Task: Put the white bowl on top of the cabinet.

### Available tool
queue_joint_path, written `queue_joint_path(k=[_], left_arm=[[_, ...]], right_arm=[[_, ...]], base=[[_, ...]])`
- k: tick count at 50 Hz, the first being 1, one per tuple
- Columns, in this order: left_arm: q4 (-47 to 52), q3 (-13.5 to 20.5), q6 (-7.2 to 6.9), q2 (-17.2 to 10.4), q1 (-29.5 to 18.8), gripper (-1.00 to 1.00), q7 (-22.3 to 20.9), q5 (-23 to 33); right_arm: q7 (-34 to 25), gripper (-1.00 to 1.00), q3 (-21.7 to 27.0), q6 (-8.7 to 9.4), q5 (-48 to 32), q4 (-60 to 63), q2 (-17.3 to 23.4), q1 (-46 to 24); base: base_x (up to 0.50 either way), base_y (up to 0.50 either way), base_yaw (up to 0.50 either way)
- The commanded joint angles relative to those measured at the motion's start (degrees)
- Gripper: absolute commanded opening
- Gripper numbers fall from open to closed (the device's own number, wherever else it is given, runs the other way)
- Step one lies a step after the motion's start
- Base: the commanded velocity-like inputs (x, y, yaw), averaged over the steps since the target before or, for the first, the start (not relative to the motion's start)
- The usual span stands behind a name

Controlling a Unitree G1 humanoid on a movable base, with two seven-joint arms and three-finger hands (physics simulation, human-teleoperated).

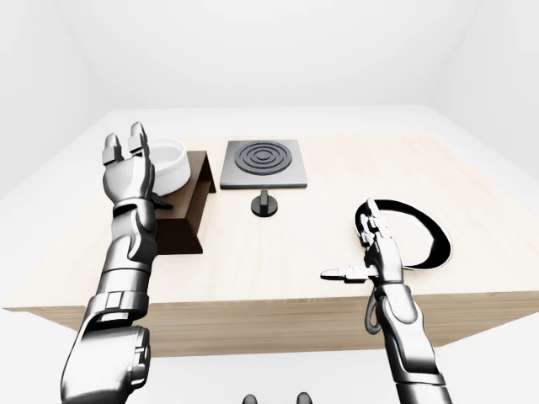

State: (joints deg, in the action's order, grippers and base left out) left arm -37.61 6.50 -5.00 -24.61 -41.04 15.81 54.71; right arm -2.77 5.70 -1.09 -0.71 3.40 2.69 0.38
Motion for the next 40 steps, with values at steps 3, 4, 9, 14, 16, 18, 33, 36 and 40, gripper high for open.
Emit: queue_joint_path(k=[3,4,9,14,16,18,33,36,40], left_arm=[[11.45,-0.47,0.0,1.65,6.48,1.0,-8.0,4.1],[11.69,-0.42,0.0,1.7,6.59,1.0,-8.2,4.32],[21.79,0.05,0.0,3.05,10.95,1.0,-13.57,9.92],[28.86,0.36,0.0,5.03,14.3,1.0,-17.46,15.49],[30.84,0.67,0.0,5.71,15.19,1.0,-18.93,17.61],[33.05,0.87,0.0,6.25,16.02,1.0,-20.25,19.32],[51.94,2.43,0.0,12.63,23.09,1.0,-25.15,27.95],[55.94,2.27,0.0,14.13,24.67,1.0,-24.5,28.05],[61.43,2.31,0.0,16.11,26.94,1.0,-22.42,26.13]], right_arm=[[0.27,1.0,-0.14,-0.18,-0.2,-0.52,-0.02,-0.25],[0.27,1.0,-0.15,-0.18,-0.2,-0.53,-0.02,-0.26],[0.38,1.0,-0.21,-0.33,-0.27,-0.8,-0.02,-0.34],[0.27,1.0,-0.15,-0.18,-0.21,-0.3,0.0,-0.1],[0.25,1.0,-0.09,-0.06,-0.14,-0.22,0.02,-0.13],[0.26,1.0,-0.08,0.0,-0.17,-0.05,0.02,-0.08],[0.62,1.0,0.03,-0.44,-0.29,-0.49,0.01,-0.27],[0.94,1.0,-0.16,-0.39,-0.56,-0.28,-0.09,-0.21],[1.22,1.0,-0.01,-0.37,-0.46,-1.05,0.06,-0.94]], base=[[0.0,0.0,0.0],[0.0,0.0,0.0],[0.0,0.0,0.0],[0.0,0.0,0.0],[0.0,0.0,0.0],[0.0,0.0,0.0],[0.0,0.0,0.0],[0.0,0.0,0.0],[0.0,0.0,0.0]])
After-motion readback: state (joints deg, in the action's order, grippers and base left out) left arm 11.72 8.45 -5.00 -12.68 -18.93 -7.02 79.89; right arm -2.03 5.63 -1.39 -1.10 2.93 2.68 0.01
